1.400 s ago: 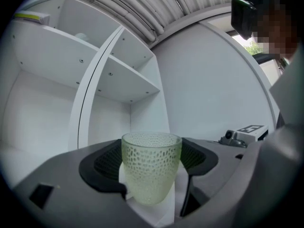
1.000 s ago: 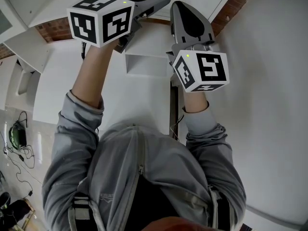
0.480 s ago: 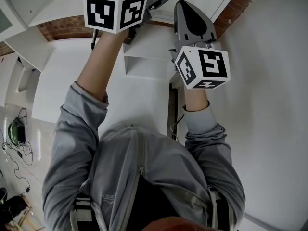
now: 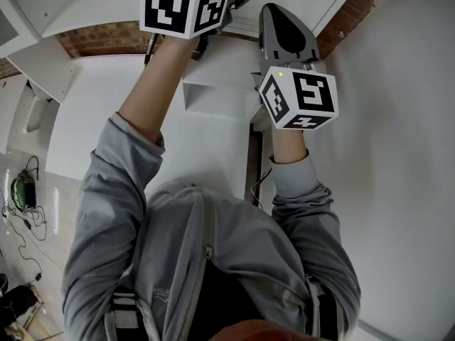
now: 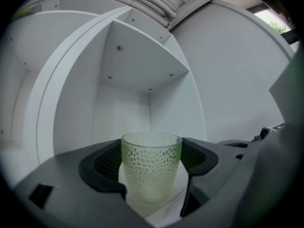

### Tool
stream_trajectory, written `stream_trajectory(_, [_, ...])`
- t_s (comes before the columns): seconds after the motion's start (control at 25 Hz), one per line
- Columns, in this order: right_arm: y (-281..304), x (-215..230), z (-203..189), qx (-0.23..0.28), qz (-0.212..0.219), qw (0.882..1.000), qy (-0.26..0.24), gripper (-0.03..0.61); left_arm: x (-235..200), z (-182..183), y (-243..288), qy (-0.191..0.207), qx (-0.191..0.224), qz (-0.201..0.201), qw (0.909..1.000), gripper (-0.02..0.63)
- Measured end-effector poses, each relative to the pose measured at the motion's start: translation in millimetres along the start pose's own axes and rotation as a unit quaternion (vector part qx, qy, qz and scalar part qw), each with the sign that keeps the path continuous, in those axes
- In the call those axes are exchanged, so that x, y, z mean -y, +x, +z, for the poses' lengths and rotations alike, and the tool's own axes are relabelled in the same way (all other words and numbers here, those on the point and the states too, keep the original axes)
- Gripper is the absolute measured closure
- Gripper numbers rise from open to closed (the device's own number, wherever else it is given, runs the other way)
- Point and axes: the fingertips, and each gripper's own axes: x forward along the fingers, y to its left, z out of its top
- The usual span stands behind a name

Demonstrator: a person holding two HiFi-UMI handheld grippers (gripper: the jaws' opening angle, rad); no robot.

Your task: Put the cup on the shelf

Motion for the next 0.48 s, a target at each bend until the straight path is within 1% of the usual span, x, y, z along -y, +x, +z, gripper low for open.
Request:
stream_trajectory(0.12, [0.4,0.4,-1.0,0.0,0.0,1.0,0.001,0.552,-4.8,-0.4,1.8,-0.005,0.003,0.01,0.9999,0.238])
stream_trajectory(0.28, [0.5,1.2,-1.9,-0.001,-0.003,1.0,0.002,0.552,-8.1,-1.0,4.1,-0.017,0.007,0.015,0.9997,0.238])
stream_trajectory(0.36, [0.4,0.5,-1.1,0.0,-0.002,1.0,0.003,0.552,-6.9,-0.6,4.1,-0.01,0.008,0.014,0.9998,0.238])
stream_trajectory(0.48, [-1.0,-0.6,-0.7,0.002,0.0,1.0,0.004,0.552,-4.5,2.3,3.1,-0.001,0.028,0.011,0.9995,0.236])
